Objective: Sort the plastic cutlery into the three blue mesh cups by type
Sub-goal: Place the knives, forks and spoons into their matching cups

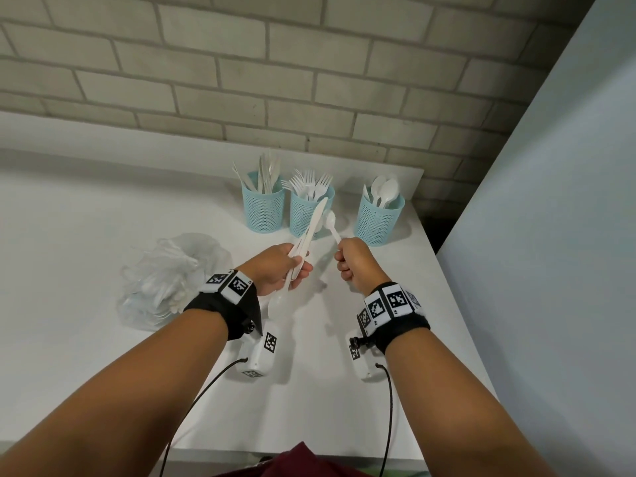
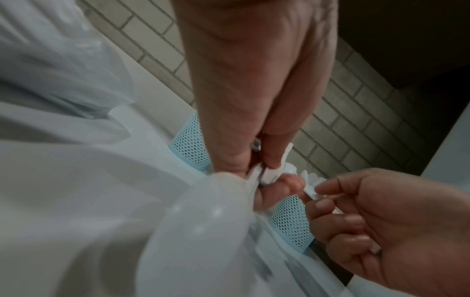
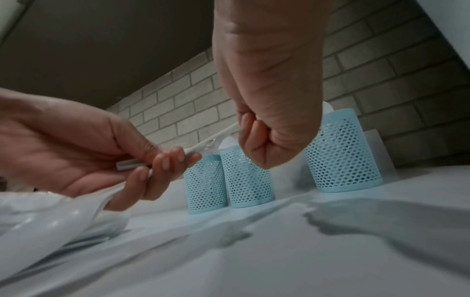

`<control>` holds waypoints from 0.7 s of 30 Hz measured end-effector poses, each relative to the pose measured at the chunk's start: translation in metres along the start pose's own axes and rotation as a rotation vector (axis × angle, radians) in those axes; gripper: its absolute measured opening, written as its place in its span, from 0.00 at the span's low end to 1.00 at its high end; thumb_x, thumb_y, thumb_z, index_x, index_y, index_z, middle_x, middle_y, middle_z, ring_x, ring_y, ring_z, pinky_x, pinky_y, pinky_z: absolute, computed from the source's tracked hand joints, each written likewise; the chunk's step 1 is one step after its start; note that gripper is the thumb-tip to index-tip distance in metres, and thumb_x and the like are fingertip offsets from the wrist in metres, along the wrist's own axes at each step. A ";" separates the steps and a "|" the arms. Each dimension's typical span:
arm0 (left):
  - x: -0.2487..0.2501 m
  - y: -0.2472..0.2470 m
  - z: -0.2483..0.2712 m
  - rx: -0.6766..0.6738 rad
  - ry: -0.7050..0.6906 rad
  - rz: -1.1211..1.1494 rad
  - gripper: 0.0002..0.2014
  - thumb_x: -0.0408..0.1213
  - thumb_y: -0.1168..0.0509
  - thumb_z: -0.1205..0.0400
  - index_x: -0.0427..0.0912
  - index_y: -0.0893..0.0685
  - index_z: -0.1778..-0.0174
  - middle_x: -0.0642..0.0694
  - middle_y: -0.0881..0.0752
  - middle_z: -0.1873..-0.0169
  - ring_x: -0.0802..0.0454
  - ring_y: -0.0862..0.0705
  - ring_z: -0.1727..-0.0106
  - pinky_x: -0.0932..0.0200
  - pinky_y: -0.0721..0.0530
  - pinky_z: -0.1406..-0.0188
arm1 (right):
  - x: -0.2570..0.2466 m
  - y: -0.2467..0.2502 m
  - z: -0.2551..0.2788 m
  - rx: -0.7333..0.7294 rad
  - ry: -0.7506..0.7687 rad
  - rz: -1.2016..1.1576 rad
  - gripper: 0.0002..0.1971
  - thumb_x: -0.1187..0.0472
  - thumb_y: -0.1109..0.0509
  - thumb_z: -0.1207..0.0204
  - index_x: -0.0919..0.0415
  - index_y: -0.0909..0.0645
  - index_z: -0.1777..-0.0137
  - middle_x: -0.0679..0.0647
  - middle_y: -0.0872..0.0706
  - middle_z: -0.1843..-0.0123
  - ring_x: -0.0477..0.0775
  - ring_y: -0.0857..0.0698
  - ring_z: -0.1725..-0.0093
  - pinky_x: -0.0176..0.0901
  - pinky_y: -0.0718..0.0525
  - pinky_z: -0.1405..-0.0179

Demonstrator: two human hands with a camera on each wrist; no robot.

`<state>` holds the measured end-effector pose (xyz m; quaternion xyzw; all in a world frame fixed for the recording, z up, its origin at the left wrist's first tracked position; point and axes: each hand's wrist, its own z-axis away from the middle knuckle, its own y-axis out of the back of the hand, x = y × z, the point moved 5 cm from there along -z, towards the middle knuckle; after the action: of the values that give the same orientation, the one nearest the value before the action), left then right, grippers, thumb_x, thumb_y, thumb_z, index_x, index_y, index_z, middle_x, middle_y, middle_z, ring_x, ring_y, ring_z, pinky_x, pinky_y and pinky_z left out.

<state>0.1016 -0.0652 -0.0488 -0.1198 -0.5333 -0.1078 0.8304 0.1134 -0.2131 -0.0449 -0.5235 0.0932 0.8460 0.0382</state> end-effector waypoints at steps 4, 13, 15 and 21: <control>0.004 0.000 -0.001 -0.007 -0.050 -0.058 0.11 0.29 0.51 0.12 0.40 0.29 0.37 0.45 0.25 0.64 0.54 0.29 0.68 0.63 0.32 0.72 | -0.003 0.001 -0.007 0.046 0.087 0.023 0.14 0.54 0.49 0.16 0.58 0.24 0.52 0.50 0.33 0.72 0.45 0.39 0.78 0.32 0.41 0.87; 0.013 0.004 0.003 -0.078 -0.056 -0.077 0.11 0.32 0.53 0.14 0.45 0.28 0.43 0.50 0.31 0.71 0.58 0.38 0.73 0.69 0.41 0.80 | -0.046 0.031 -0.016 0.220 0.440 -0.263 0.07 0.67 0.42 0.18 0.53 0.27 0.51 0.46 0.16 0.60 0.41 0.22 0.61 0.35 0.25 0.60; 0.015 0.006 0.003 -0.094 -0.052 -0.053 0.10 0.33 0.53 0.13 0.44 0.26 0.45 0.50 0.32 0.72 0.58 0.38 0.74 0.69 0.41 0.80 | -0.067 0.046 -0.013 0.320 0.549 -0.338 0.07 0.69 0.38 0.20 0.57 0.28 0.47 0.43 0.16 0.57 0.39 0.18 0.56 0.35 0.21 0.50; 0.027 0.005 -0.005 -0.109 -0.134 -0.047 0.10 0.38 0.52 0.11 0.44 0.25 0.47 0.49 0.32 0.70 0.58 0.36 0.72 0.69 0.37 0.78 | -0.107 0.081 -0.026 0.670 0.648 -0.133 0.10 0.65 0.39 0.18 0.68 0.25 0.40 0.58 0.15 0.45 0.52 0.17 0.46 0.41 0.22 0.43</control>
<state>0.1187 -0.0634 -0.0272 -0.1592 -0.5836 -0.1482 0.7823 0.1713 -0.2937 0.0482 -0.7245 0.3344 0.5579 0.2281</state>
